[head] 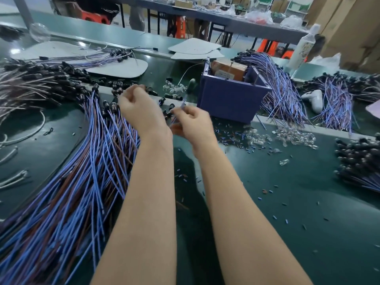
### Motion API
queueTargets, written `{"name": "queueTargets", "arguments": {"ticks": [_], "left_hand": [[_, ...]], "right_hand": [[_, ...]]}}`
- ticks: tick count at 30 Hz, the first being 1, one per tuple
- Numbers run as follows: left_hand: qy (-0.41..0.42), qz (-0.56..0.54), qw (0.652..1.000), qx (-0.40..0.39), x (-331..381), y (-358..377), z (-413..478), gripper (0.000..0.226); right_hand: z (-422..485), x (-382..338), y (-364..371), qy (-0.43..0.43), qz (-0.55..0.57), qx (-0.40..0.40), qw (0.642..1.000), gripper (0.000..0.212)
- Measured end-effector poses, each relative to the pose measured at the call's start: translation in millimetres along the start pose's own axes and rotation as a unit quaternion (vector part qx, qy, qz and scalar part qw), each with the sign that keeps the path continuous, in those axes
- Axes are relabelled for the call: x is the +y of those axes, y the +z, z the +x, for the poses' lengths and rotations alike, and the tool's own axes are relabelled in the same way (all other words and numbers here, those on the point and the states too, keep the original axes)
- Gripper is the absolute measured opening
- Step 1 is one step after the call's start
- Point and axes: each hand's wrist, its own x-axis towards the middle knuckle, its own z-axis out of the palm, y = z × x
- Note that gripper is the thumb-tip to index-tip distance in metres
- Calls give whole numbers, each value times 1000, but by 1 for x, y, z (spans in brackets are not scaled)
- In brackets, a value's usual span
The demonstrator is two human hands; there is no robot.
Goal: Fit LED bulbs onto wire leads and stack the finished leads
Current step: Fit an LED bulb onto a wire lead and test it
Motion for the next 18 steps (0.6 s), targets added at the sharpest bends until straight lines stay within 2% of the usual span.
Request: {"name": "queueTargets", "arguments": {"ticks": [3, 5, 6, 7, 8, 9, 10, 11, 12, 13, 16, 18], "left_hand": [[45, 73, 988, -126, -4, 7, -22, 13], [24, 104, 955, -278, -7, 15, -39, 25], [-12, 143, 918, -371, -7, 20, -48, 36], [-62, 201, 860, -464, -9, 24, -58, 46], [-109, 268, 787, -546, -13, 28, -69, 54], [-146, 329, 711, -604, -20, 30, -80, 60], [-174, 372, 654, -635, -29, 32, -91, 65], [-203, 395, 627, -640, -39, 34, -101, 67], [-237, 395, 631, -624, -50, 36, -110, 65], [-277, 374, 657, -593, -61, 37, -117, 58], [-362, 182, 790, -460, -85, 39, -123, 31], [-377, 19, 847, -374, -91, 40, -117, 25]], "right_hand": [[-4, -17, -43, -67, 93, 100, 988, 12], [-10, -25, -79, -78, 186, 168, 965, 15], [-13, -27, -96, -79, 223, 199, 951, 17], [-17, -26, -113, -79, 254, 229, 937, 19], [-21, -25, -127, -77, 282, 254, 922, 20], [-24, -24, -139, -76, 310, 278, 906, 22], [-27, -21, -151, -74, 332, 298, 892, 24], [-30, -19, -161, -72, 350, 314, 880, 25], [-33, -15, -169, -70, 361, 326, 871, 25], [-35, -12, -177, -66, 363, 337, 866, 26], [-41, 1, -195, -48, 347, 369, 861, 28], [-45, 10, -210, -33, 325, 393, 860, 29]]}}
